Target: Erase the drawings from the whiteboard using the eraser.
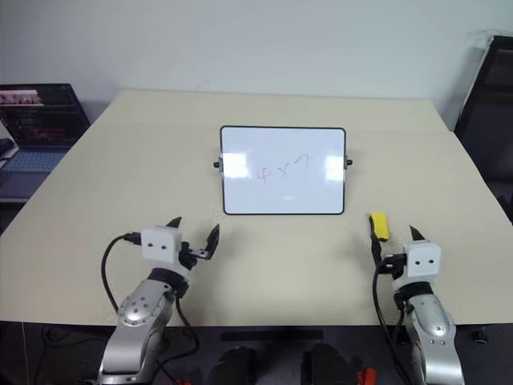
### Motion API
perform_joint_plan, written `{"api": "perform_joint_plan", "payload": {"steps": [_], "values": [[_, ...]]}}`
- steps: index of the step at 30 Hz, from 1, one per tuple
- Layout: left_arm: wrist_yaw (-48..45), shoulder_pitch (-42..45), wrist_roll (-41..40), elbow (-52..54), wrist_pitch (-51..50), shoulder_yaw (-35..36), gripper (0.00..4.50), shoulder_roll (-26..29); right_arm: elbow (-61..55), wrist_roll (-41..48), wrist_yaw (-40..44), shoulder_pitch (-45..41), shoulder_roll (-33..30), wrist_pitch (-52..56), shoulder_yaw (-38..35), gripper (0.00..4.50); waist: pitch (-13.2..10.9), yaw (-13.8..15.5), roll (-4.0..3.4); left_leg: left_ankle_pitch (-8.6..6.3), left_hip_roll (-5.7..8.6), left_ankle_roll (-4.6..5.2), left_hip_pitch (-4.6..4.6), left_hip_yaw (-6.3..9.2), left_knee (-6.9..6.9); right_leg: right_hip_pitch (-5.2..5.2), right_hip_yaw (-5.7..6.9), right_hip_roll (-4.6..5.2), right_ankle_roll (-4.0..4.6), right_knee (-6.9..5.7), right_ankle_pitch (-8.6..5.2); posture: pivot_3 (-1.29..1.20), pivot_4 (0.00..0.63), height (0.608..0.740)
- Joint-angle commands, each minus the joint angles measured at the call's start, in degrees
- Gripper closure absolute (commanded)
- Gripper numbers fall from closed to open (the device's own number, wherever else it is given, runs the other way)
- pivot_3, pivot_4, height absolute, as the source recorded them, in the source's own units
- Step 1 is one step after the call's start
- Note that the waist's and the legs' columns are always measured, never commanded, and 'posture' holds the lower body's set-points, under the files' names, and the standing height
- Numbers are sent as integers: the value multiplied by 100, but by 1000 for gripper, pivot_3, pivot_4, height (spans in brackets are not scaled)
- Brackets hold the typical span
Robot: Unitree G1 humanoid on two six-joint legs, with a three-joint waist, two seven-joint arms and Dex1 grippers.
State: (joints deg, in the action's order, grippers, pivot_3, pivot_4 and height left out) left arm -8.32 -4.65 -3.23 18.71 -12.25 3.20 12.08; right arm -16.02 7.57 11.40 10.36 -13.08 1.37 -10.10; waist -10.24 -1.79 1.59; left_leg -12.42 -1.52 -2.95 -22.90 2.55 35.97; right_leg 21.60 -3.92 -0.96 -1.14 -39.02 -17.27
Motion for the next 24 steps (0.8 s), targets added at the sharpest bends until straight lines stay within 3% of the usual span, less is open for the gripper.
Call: {"api": "perform_joint_plan", "payload": {"steps": [1,12,16,20,24], "values": [[119,-45,45,459,-146,73,0,-27,-336,106,11,-56,-17,105,-39,43,0,0,0,0,0,0,0,0,0,0,0,0,0,0,0,0,150,740],[-689,36,-321,229,52,288,0,542,-1707,-211,-287,455,110,657,254,43,0,5,-1,0,-2,0,-1,1,-3,4,2,0,3,0,-2,0,150,740],[-1128,292,-396,59,299,230,0,820,-1889,-247,-443,258,112,1404,292,43,0,6,0,0,-1,0,-1,-1,-2,4,-1,0,2,1,-2,0,150,740],[-1821,355,-817,-228,624,503,0,1187,-2221,-518,-700,207,371,1691,806,43,0,-9,-1,0,-6,0,-2,-3,-11,12,0,0,8,-1,-5,0,150,740],[-2469,774,-1205,-68,226,137,0,1405,-2582,-568,-580,-107,51,2373,611,43,0,15,0,0,-1,-1,-7,-6,-15,17,0,1,8,1,-5,0,150,740]]}}
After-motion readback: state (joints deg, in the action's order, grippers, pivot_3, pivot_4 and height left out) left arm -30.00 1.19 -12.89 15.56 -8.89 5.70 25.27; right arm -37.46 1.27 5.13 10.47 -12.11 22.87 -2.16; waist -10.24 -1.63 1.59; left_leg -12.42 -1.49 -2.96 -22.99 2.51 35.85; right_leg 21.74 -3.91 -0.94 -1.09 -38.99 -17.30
